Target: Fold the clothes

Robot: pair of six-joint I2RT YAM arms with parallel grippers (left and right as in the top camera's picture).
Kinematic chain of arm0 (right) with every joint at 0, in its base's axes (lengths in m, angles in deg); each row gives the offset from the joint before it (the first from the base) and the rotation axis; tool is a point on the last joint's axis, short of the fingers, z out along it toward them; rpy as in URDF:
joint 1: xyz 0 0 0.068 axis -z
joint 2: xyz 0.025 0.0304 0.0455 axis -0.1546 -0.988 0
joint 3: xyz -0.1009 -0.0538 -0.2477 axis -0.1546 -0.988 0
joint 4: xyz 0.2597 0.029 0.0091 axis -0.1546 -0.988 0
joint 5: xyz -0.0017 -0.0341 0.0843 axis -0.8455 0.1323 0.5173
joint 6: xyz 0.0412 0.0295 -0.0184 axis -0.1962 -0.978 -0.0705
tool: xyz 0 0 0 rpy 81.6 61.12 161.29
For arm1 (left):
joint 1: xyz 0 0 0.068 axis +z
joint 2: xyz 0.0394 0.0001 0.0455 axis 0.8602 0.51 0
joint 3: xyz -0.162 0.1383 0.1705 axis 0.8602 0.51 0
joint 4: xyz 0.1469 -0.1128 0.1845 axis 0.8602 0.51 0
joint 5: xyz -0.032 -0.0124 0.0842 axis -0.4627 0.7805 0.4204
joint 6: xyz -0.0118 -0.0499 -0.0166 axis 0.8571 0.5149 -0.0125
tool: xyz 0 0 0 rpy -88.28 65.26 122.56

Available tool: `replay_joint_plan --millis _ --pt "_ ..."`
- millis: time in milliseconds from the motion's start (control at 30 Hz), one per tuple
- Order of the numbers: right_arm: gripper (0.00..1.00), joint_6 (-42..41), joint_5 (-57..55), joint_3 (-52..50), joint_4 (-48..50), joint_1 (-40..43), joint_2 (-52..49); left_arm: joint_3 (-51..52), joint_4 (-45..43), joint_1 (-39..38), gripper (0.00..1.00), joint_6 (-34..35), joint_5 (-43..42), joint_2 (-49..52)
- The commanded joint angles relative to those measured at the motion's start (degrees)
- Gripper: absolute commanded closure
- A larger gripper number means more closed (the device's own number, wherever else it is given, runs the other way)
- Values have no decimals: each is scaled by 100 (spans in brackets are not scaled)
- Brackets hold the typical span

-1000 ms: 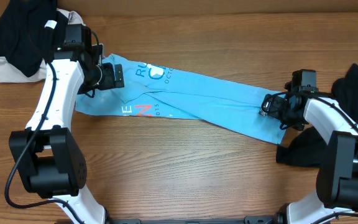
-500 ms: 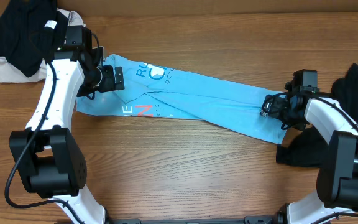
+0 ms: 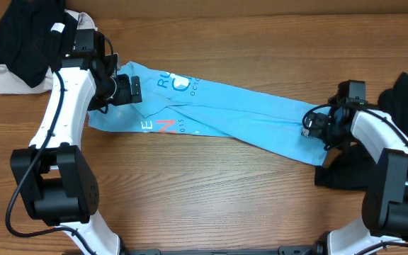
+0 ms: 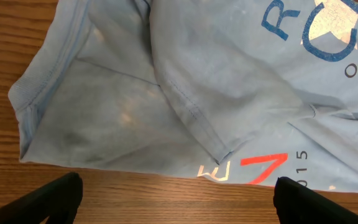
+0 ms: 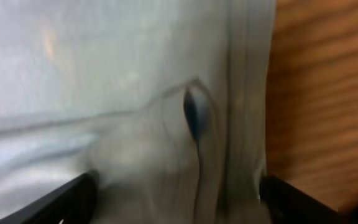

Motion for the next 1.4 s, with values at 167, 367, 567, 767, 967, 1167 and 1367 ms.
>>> replay_joint_plan --millis 167,367,567,767,967,1167,1367 --pt "2 26 -415 715 -599 52 409 -39 13 -13 0 -24 -46 -31" --pt "3 20 -415 319 -306 52 275 -39 22 -13 0 -24 -44 -31" --pt "11 -22 -415 -208 210 52 262 -39 15 -13 0 -26 -44 -31" --pt "17 -267 -415 -868 964 52 262 -39 42 -13 0 -26 -39 -31" --pt "27 -389 -411 -1141 1285 52 262 -39 44 -13 0 -26 -20 -31" --pt "66 -656 -339 -1113 1268 79 273 -39 37 -13 0 -31 -20 -31" --pt "82 -647 -63 -538 686 402 361 -42 -90 28 0 -136 -20 -33"
